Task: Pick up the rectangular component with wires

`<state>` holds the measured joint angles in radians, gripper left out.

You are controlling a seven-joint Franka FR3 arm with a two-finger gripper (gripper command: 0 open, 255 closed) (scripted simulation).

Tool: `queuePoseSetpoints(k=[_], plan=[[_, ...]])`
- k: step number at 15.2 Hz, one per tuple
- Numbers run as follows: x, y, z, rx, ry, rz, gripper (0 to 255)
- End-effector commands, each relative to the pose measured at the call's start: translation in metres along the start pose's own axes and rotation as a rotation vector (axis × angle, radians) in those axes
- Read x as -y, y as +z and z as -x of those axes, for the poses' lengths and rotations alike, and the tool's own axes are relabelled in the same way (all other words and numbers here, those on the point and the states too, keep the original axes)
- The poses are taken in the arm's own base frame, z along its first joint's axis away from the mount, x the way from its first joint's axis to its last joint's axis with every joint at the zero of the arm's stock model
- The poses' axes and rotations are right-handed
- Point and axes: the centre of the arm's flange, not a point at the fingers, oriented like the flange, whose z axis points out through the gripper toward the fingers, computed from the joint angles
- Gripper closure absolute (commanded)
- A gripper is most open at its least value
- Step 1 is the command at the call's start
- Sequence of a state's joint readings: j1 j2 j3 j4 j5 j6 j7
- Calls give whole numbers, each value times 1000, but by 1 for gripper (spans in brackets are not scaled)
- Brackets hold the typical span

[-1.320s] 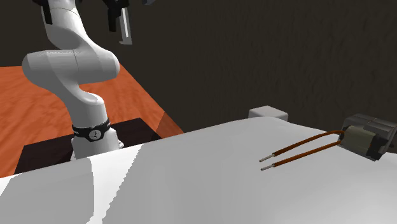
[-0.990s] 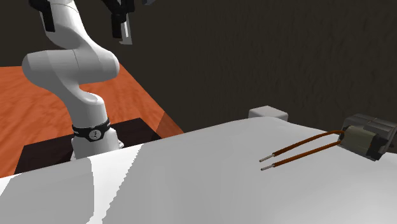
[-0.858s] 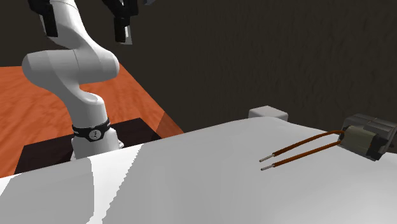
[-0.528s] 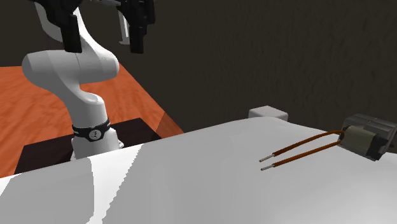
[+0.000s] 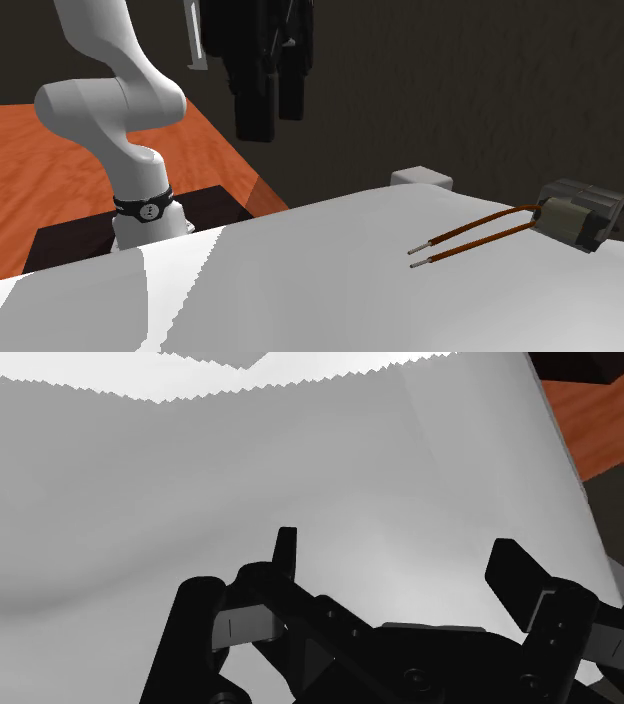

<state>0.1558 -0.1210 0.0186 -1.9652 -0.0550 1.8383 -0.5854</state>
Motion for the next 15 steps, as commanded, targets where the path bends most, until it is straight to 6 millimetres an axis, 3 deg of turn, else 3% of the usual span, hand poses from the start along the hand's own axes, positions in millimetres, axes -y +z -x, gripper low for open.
queuePoseSetpoints(k=[1, 8, 15], plan=[[-4, 6, -27, -7, -85, -1, 0], [5, 28, -113, -28, -368, -6, 0], [37, 47, -191, -48, -642, -10, 0]])
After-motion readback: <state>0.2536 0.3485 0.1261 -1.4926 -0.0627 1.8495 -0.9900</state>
